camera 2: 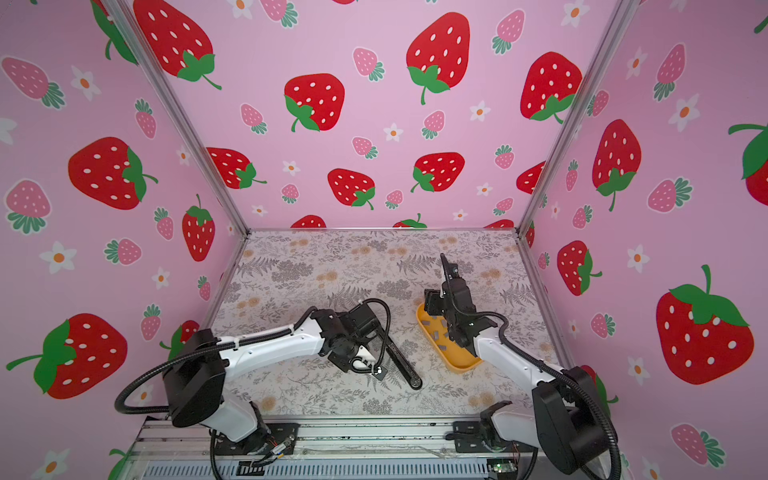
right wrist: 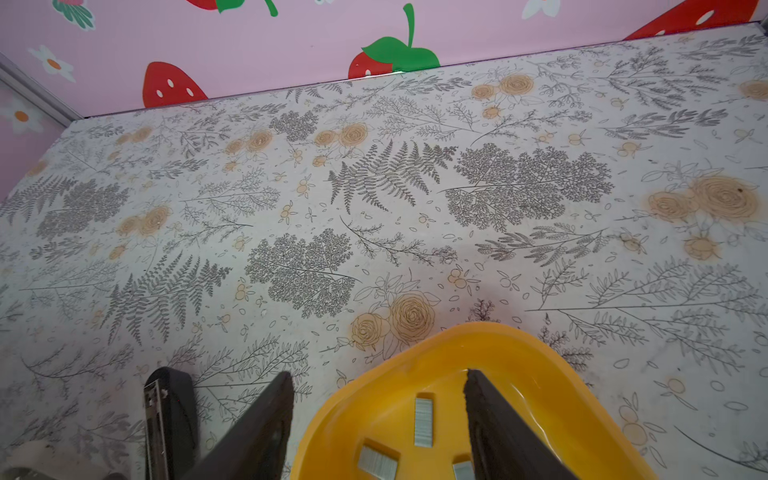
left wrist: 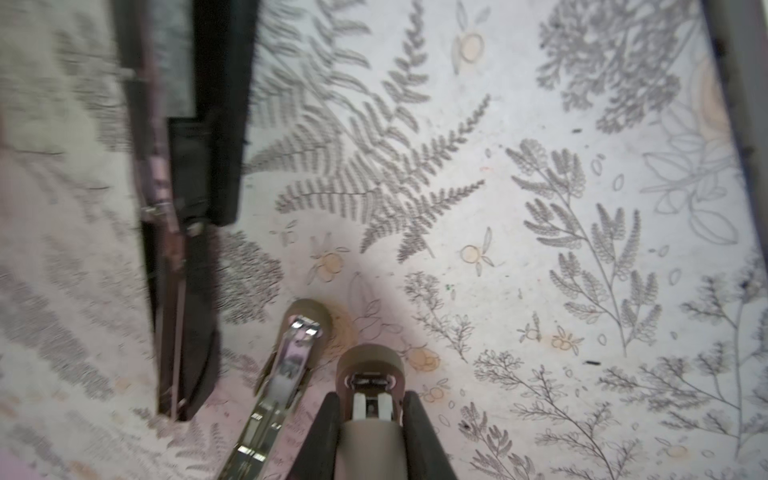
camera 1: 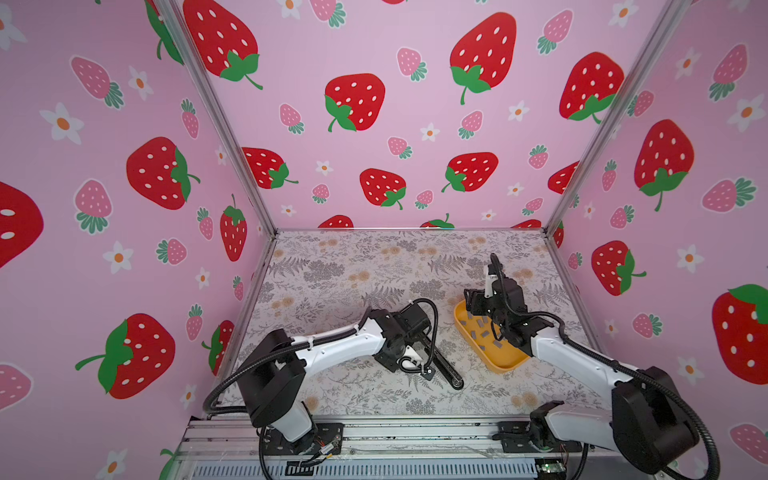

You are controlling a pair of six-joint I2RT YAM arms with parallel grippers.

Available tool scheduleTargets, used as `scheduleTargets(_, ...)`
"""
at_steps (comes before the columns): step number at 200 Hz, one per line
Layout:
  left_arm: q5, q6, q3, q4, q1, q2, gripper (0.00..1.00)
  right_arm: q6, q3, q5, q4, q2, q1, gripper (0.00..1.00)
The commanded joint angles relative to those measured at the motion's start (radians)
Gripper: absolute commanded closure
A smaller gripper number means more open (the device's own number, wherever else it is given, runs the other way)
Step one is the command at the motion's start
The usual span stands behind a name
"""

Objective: Load the staples into the stapler

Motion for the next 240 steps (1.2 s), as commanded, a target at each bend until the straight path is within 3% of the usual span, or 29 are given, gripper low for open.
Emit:
scheduleTargets(1,0.060,-0.080,0.007,0.162,0.026,-0.103,1.00,-0.009,-0.034,-0.068,0.093,-0.055,0.020,0.33)
scheduleTargets(44,0.167,-0.338,0.002,0.511,0.118,-0.219,1.00,-0.027,-0.108,-0.125,0.223,-0.130,0.070,0.31)
scheduleTargets(62,0.214,-0.382,-0.019,0.586,0.160,-0.229,1.00,-0.035,-0.155,-0.163,0.294,-0.173,0.079,0.31)
scheduleTargets(97,0.239,-0.344,-0.101,0.649,0.171,-0.273,1.00,-0.073,-0.188,-0.351,0.441,-0.177,0.126,0.30)
scheduleTargets(164,0.300,-0.364,-0.113,0.662,0.178,-0.312,1.00,-0.147,-0.153,-0.505,0.502,-0.106,0.243,0.36)
scheduleTargets(240,0.362,-0.310,-0.127,0.641,0.177,-0.318,1.00,-0.127,-0.151,-0.475,0.503,-0.101,0.244,0.42)
